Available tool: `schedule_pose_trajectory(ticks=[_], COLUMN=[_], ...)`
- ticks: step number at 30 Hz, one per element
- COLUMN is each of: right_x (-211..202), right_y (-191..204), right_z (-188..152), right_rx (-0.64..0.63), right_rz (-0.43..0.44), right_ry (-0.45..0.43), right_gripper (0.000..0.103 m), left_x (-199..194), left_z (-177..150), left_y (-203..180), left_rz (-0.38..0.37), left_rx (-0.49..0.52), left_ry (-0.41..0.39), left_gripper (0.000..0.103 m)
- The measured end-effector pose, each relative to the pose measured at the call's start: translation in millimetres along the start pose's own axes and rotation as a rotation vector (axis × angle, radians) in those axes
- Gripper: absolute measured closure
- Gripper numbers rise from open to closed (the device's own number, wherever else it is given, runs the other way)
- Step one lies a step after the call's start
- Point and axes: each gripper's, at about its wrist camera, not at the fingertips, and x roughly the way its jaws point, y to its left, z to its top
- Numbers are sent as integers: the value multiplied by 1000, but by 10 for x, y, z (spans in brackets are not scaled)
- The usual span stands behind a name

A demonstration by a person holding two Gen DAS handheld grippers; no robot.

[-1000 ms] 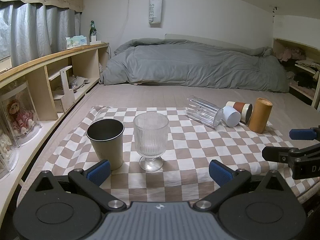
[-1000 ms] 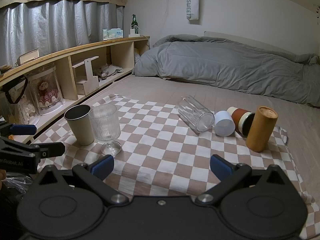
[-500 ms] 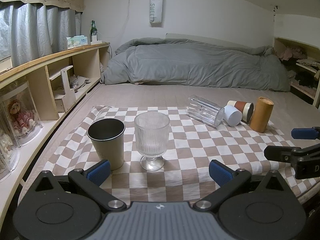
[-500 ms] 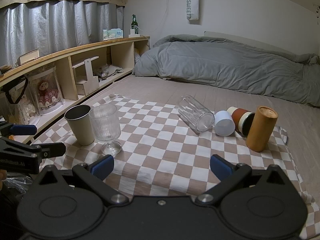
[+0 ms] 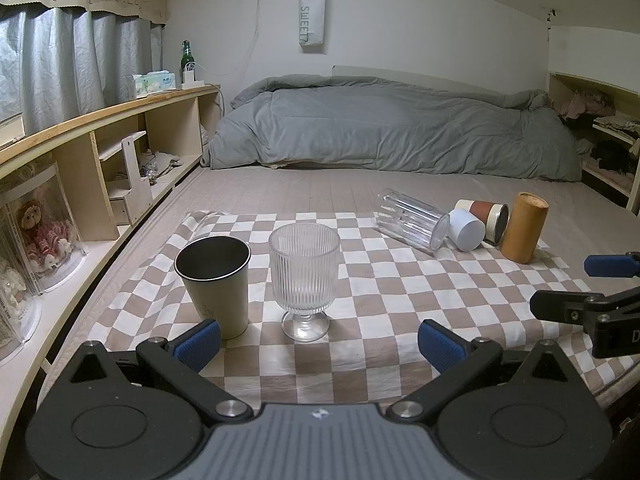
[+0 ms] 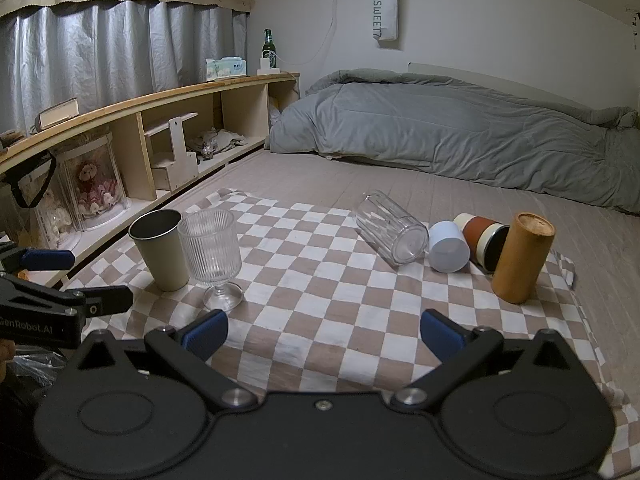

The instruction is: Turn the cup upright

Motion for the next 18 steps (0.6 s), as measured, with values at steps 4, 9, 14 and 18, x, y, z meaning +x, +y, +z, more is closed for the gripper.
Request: schedule_pose_trajectory(ticks=[4,9,14,18], right_x=[-1,-1,-1,-1], right_y=[-1,0,-1,-3], right_z=[0,1,1,1], right_rx=[0,0,0,0], right_rz=[0,0,-1,-1], right_ry=[0,0,0,0], right_gripper=[0,0,0,0], left_x=[-1,2,-3,3], left_z=[0,-10,-14,-15], left_y=[4,38,68,59], left_rz=[0,6,8,9], left_rx=[1,-3,0,0], left_ry=[0,3,3,4], left_gripper=[0,0,0,0])
